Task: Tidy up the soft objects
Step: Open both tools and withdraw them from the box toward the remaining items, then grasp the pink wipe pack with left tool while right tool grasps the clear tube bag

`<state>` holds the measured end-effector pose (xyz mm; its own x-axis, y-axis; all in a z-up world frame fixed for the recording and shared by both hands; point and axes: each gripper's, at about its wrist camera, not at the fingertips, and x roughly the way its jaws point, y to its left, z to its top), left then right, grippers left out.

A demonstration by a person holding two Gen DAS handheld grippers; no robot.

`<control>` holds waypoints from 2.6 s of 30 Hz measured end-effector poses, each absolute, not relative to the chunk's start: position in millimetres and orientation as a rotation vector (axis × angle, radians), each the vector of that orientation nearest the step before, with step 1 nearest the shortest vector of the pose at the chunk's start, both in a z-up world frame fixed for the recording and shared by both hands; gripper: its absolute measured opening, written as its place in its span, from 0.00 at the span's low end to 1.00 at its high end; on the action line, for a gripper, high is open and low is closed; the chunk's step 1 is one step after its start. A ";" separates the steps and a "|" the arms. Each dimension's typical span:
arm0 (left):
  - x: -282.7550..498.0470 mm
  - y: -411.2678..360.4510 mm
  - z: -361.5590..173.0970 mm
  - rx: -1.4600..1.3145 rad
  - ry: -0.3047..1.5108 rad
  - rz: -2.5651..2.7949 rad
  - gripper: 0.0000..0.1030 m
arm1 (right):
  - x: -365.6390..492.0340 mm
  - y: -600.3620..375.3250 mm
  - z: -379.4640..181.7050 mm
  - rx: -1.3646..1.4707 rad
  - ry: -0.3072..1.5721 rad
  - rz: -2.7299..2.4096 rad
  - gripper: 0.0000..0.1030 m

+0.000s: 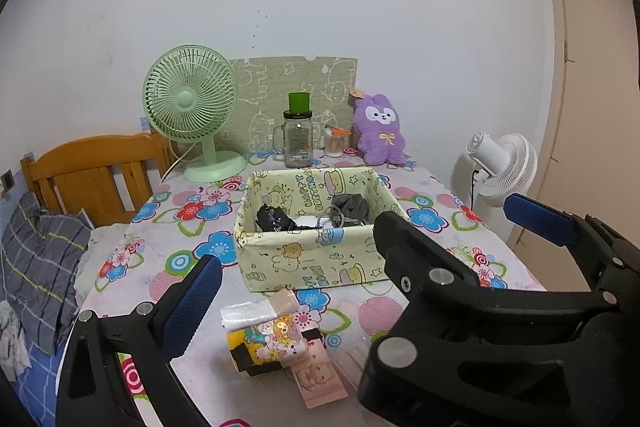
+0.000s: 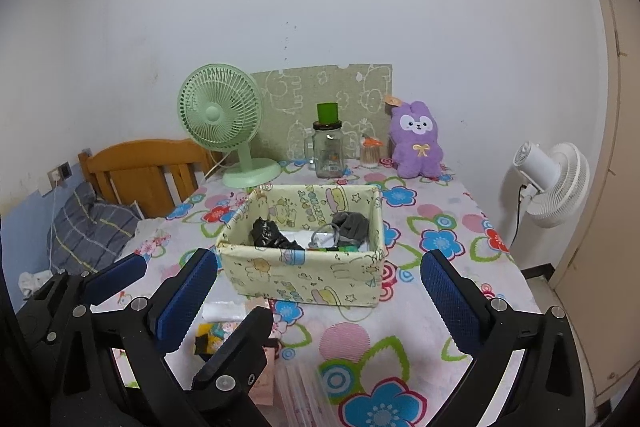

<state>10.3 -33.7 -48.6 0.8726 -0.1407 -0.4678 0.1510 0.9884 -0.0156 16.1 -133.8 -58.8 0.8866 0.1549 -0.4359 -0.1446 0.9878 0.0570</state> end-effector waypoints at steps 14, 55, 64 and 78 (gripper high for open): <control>6.2 -34.8 -83.2 0.045 0.541 -0.161 0.98 | 9.6 -134.0 -96.9 0.010 0.500 0.167 1.00; 29.2 -12.3 -179.1 0.049 0.791 -0.160 0.91 | 49.5 -119.8 -204.7 0.000 0.808 0.235 0.69; 33.7 -19.2 -181.8 0.052 0.804 -0.172 0.90 | 53.1 -113.9 -207.8 -0.004 0.833 0.284 0.40; 48.1 -34.8 -180.2 0.049 0.808 -0.190 0.81 | 61.8 -131.4 -205.4 0.027 0.820 0.232 0.30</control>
<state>48.1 -34.8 -180.2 0.6752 -0.1497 -0.7223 0.1872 0.9819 -0.0285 61.8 -131.4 -205.4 0.6586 0.2156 -0.7209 -0.1946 0.9743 0.1136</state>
